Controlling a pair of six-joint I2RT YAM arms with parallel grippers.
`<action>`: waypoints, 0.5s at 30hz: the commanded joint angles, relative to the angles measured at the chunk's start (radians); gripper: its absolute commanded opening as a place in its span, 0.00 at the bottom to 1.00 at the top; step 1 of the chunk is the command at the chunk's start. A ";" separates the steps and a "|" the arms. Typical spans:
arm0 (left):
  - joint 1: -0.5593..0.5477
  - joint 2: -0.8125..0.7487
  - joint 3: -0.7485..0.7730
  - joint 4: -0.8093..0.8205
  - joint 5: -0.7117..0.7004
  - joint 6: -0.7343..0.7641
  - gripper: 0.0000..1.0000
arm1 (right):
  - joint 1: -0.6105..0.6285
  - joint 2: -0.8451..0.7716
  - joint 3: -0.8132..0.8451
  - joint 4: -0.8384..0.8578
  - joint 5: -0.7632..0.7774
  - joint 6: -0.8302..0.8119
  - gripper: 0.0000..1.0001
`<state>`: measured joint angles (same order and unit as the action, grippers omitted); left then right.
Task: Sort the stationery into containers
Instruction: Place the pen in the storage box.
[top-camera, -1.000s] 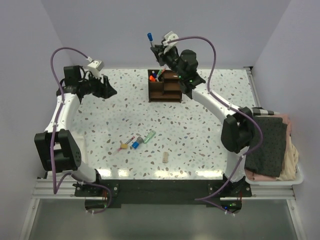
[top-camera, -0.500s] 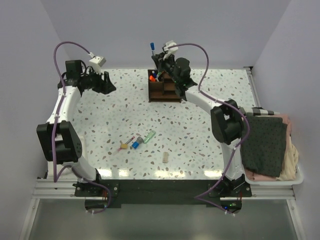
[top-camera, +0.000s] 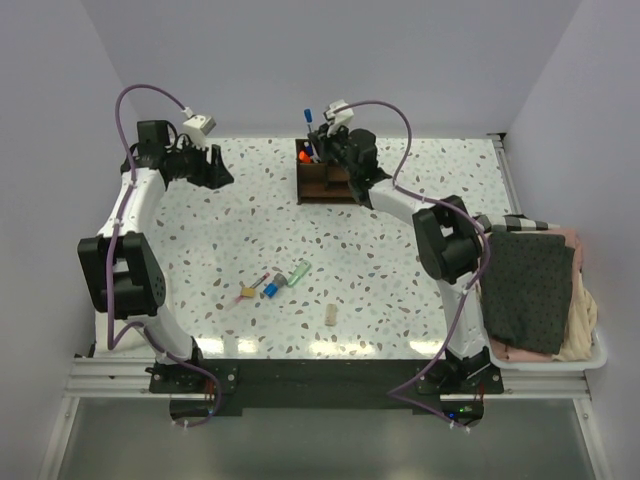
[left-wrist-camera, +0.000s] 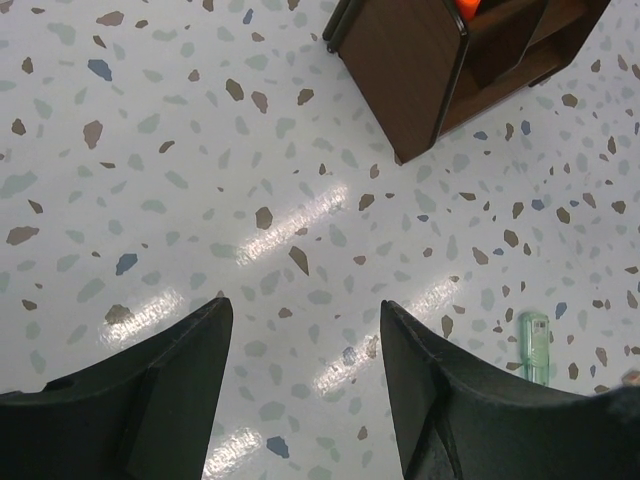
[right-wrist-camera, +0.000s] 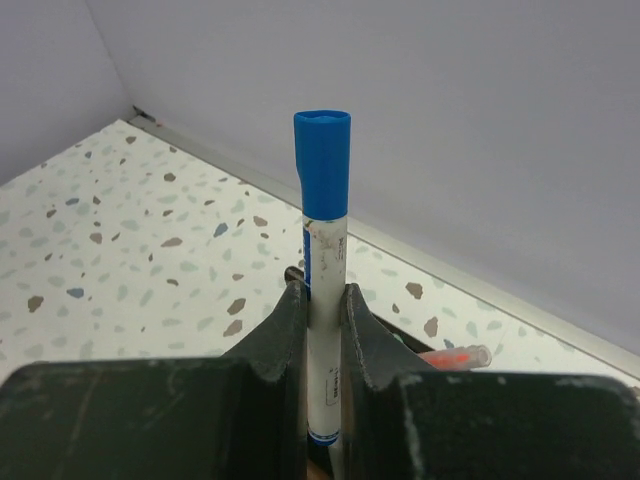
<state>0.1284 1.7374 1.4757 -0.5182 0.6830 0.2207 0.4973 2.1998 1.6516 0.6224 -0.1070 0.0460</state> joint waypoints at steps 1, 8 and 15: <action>-0.007 -0.002 0.041 0.014 0.000 0.014 0.65 | 0.000 -0.008 -0.025 0.059 -0.019 -0.008 0.00; -0.009 -0.006 0.038 0.018 0.006 0.012 0.65 | -0.002 -0.026 -0.078 0.056 -0.028 -0.024 0.00; -0.009 -0.019 0.020 0.035 0.016 0.012 0.66 | -0.002 -0.093 -0.136 -0.010 -0.022 -0.041 0.47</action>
<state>0.1272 1.7374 1.4776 -0.5175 0.6796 0.2207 0.4927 2.2005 1.5387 0.6254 -0.1230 0.0193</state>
